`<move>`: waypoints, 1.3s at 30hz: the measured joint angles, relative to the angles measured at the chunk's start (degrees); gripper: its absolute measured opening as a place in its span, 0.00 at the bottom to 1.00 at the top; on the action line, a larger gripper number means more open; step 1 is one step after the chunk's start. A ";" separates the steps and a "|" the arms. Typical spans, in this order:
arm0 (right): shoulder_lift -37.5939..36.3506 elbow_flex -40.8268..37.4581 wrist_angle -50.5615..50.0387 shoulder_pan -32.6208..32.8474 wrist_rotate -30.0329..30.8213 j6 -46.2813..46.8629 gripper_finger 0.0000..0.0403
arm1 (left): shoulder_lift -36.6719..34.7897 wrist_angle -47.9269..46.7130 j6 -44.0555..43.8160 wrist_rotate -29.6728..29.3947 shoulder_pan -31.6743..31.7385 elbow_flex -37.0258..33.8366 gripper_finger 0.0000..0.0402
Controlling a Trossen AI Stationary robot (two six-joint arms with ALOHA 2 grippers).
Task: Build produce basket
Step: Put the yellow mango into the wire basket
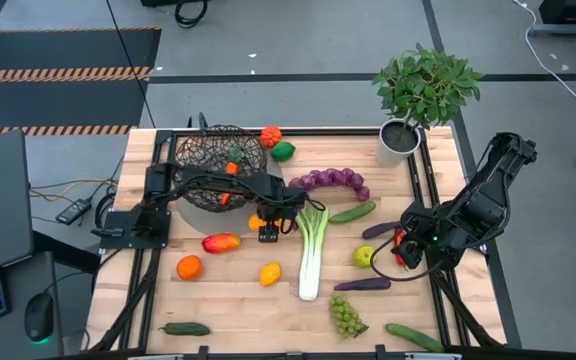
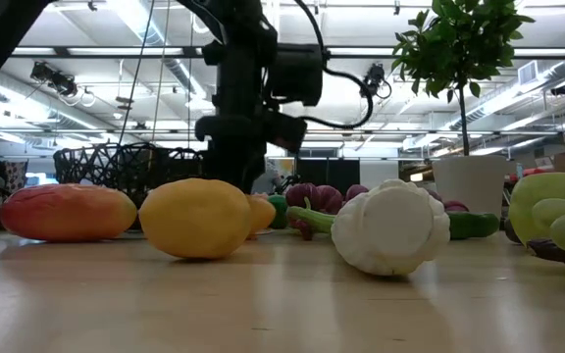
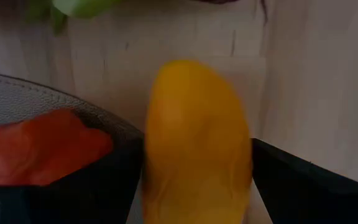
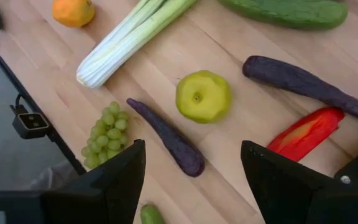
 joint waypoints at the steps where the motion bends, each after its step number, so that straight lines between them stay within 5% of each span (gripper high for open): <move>1: 0.00 0.00 0.15 0.00 -0.09 0.00 0.66 | 0.18 -0.09 0.04 -0.02 -0.02 0.00 0.73; 10: 0.00 0.00 0.51 0.00 -0.34 0.00 0.66 | 0.50 -0.77 -0.85 0.02 -1.25 0.13 0.71; 20: 0.00 0.00 0.33 0.00 -0.65 0.36 0.66 | 0.50 -0.09 -6.91 0.04 -2.12 3.61 0.56; 32: 0.00 0.00 0.76 0.00 -2.30 0.42 0.66 | 0.39 -16.20 -7.46 -2.25 -0.12 25.18 0.58; 39: 0.00 0.00 1.64 -0.02 0.03 0.41 0.66 | -1.29 -24.83 -11.63 -4.02 6.41 29.33 0.60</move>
